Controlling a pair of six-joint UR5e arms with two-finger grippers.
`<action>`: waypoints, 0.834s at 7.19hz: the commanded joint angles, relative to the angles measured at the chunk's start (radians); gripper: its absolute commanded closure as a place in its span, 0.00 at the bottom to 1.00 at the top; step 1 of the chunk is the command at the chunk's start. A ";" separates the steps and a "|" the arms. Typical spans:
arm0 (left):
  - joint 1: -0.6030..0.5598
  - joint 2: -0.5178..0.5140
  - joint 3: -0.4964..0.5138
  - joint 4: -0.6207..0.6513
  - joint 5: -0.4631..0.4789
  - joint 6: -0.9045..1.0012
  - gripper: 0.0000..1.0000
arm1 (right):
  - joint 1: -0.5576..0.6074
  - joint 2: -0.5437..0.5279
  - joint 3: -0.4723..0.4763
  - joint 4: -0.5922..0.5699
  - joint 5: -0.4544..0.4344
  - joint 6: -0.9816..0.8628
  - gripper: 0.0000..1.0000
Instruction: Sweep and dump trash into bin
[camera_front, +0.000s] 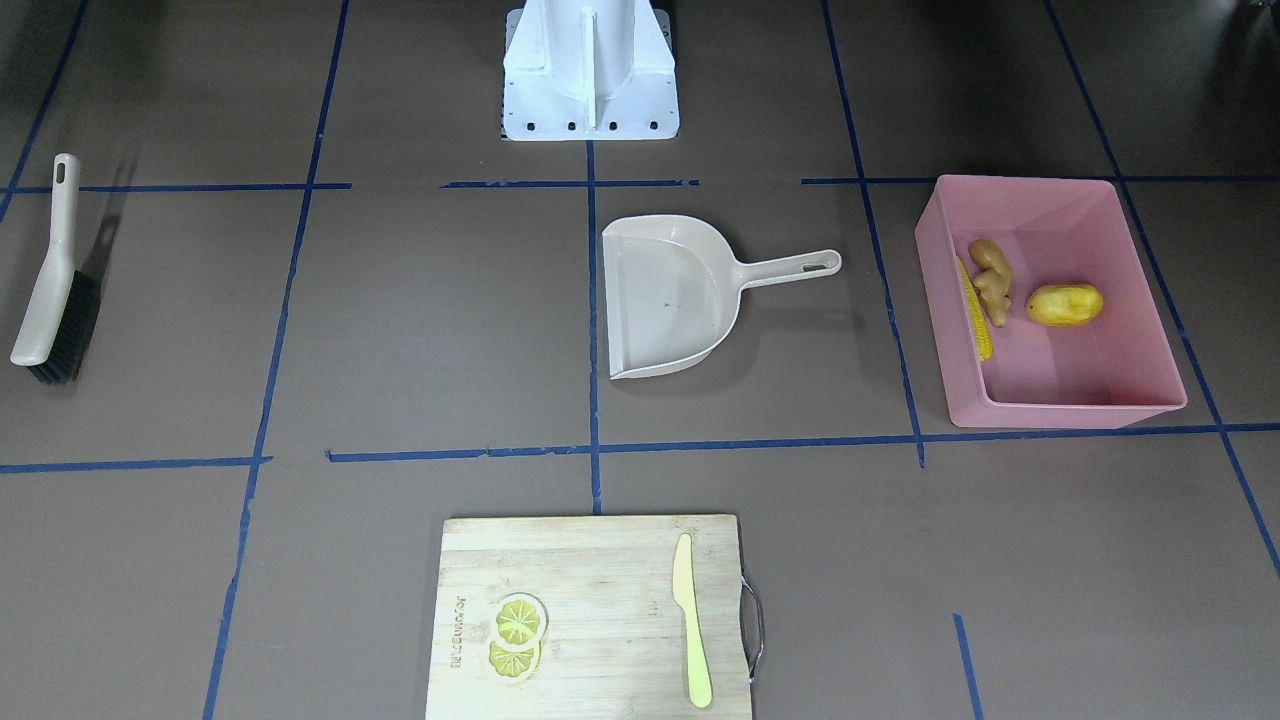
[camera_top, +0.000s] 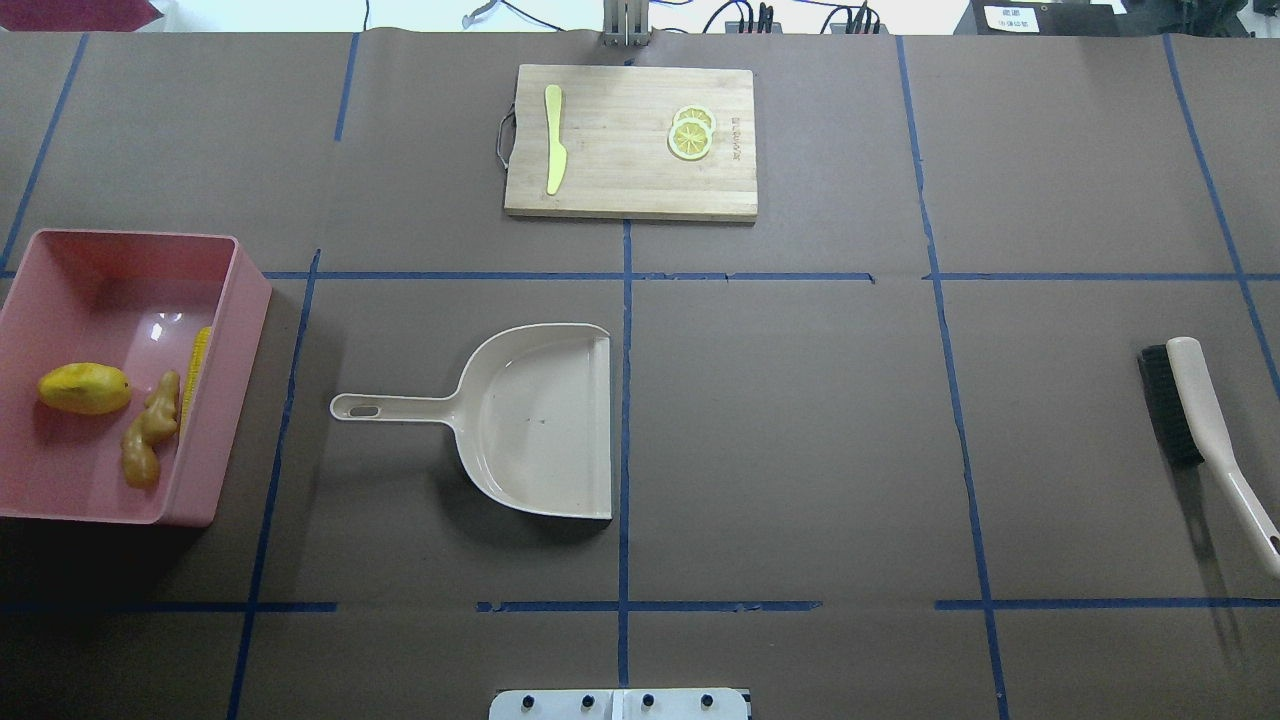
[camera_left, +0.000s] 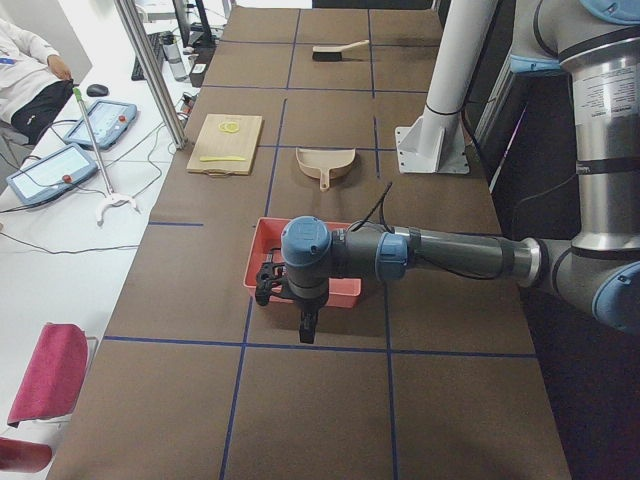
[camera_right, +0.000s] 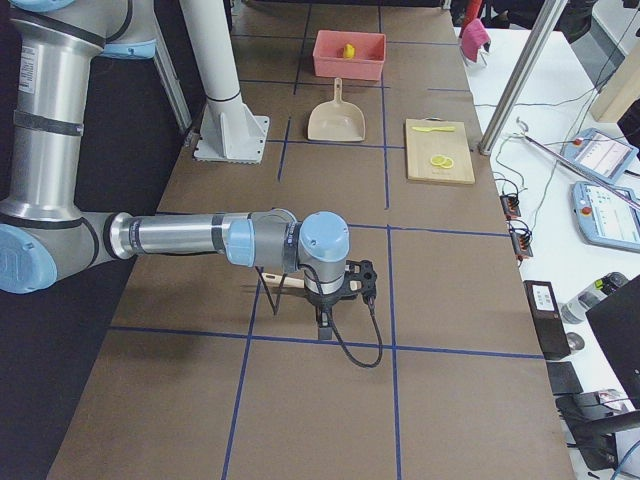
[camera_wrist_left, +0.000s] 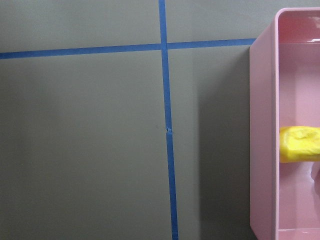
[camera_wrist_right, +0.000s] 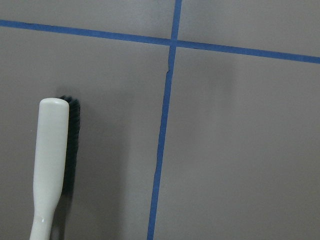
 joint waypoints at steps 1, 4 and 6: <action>0.000 -0.001 0.011 0.000 0.002 -0.001 0.00 | -0.001 0.002 0.001 -0.001 -0.013 0.004 0.00; 0.000 0.000 0.015 -0.002 0.002 -0.001 0.00 | -0.001 -0.006 -0.001 0.005 -0.011 0.005 0.00; 0.000 0.000 0.015 0.003 0.002 -0.001 0.00 | -0.002 -0.006 -0.001 0.005 -0.011 0.005 0.00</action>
